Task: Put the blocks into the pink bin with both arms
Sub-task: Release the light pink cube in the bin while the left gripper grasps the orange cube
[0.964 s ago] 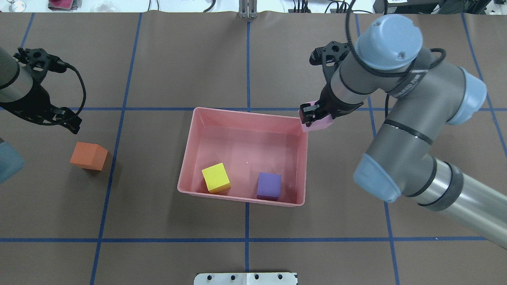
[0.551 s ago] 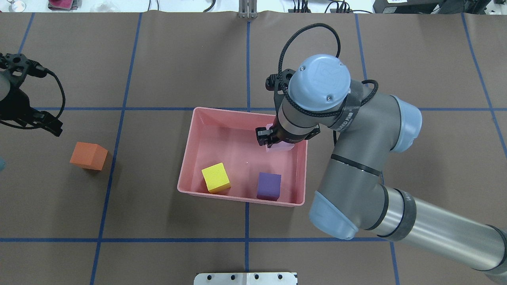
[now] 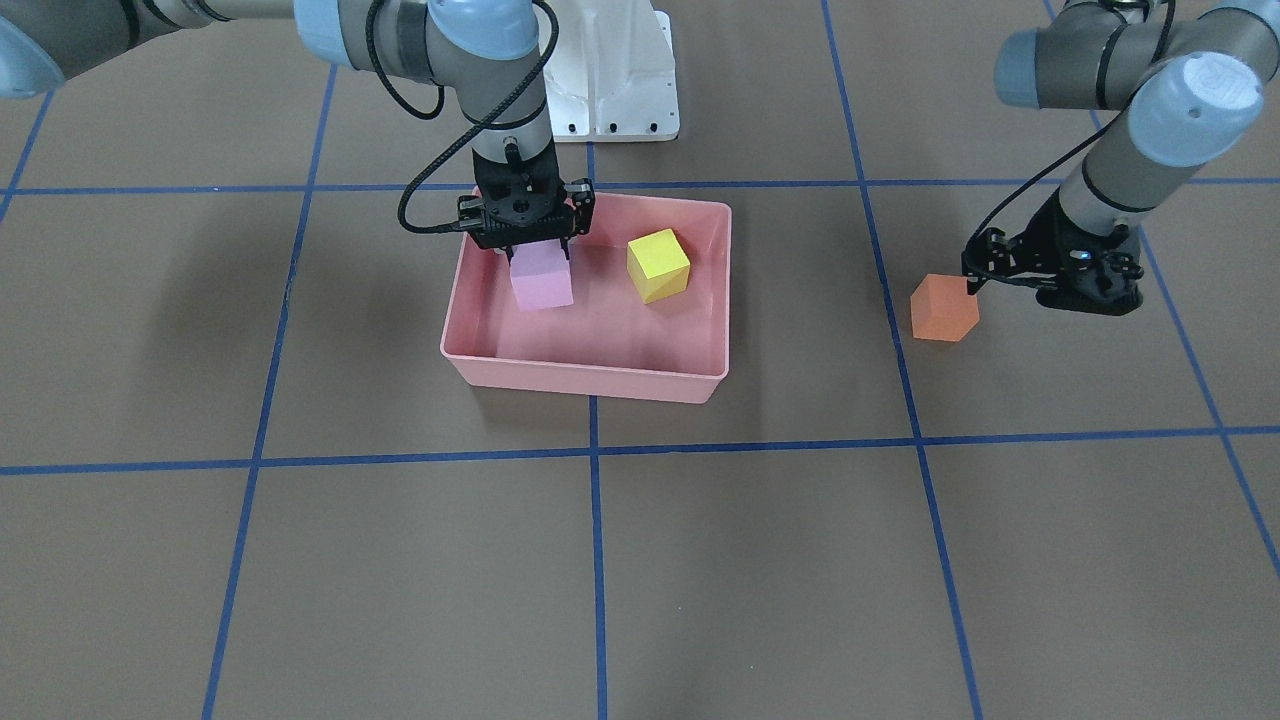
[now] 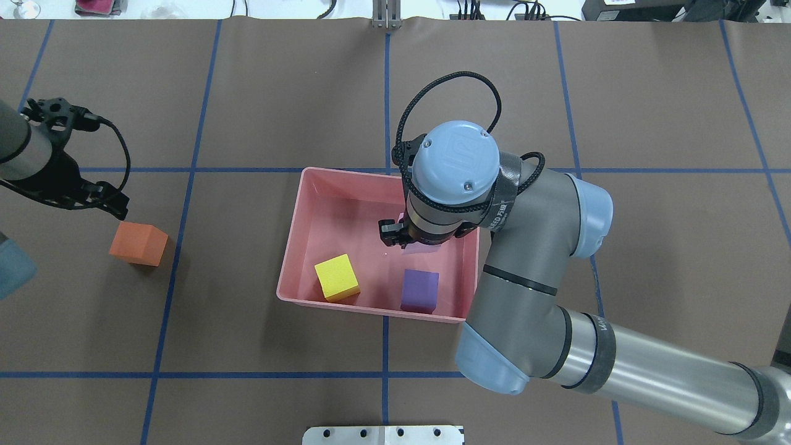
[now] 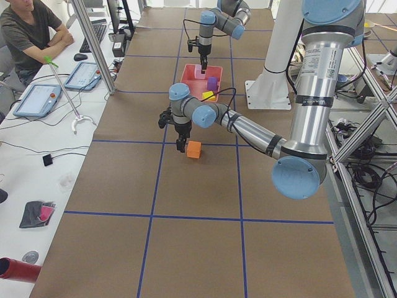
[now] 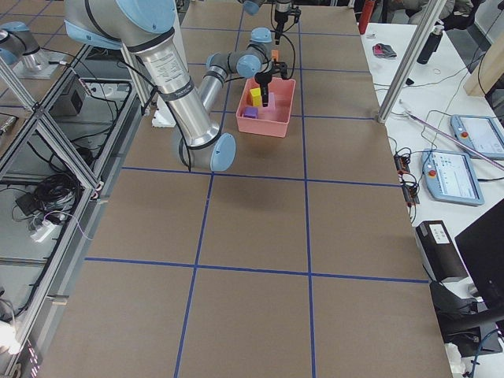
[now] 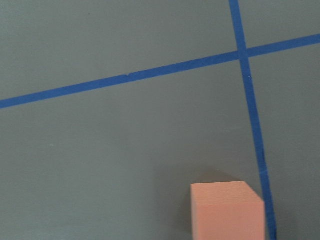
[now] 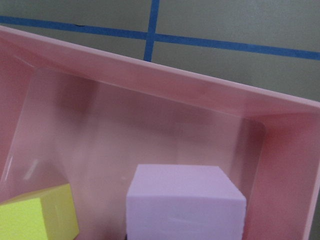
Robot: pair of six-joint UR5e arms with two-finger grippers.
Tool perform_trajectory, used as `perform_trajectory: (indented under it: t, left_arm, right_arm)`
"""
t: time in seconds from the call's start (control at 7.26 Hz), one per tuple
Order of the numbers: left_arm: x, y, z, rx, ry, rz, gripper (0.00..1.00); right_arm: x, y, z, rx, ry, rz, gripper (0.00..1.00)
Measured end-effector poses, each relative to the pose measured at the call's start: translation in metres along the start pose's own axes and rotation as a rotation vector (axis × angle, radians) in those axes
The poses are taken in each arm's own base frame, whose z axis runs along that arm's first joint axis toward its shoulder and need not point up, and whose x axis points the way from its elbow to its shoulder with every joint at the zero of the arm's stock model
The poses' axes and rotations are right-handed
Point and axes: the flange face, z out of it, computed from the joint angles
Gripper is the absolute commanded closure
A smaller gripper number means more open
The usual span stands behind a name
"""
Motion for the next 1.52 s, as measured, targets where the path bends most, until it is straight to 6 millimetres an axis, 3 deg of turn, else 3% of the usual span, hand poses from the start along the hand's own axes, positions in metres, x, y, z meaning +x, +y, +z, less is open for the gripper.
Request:
perform_trajectory:
  t: [0.14,0.41,0.55,0.69,0.96,1.24,1.38,1.52]
  left_arm:
    - [0.022,0.0,0.01,-0.01,0.008,-0.002,0.01]
    - [0.034,0.0,0.032,-0.029,-0.009,0.003,0.01]
    - [0.033,0.0,0.039,-0.031,-0.016,0.013,0.01]
    - [0.03,0.0,0.044,-0.034,-0.021,0.022,0.01]
    - [0.026,-0.001,0.053,-0.046,-0.029,0.013,0.01]
    - [0.022,0.0,0.061,-0.062,-0.034,0.0,0.04]
    - [0.02,0.0,0.064,-0.07,-0.036,-0.005,0.15]
    - [0.019,0.0,0.067,-0.075,-0.037,-0.007,0.37]
  right_arm:
    - [-0.002,-0.002,0.005,-0.004,0.008,0.003,0.85]
    - [-0.003,-0.005,0.014,-0.011,0.02,0.005,0.75]
    - [-0.003,-0.006,0.017,-0.012,0.023,0.005,0.49]
    - [-0.003,-0.006,0.018,-0.012,0.022,0.004,0.0]
    - [-0.003,-0.006,0.017,-0.009,0.015,-0.002,0.0]
    - [0.004,-0.013,-0.004,-0.001,-0.016,0.001,0.0]
    - [0.025,-0.023,-0.028,-0.005,-0.051,0.023,0.0]
    - [0.058,-0.03,-0.054,-0.003,-0.083,0.052,0.0]
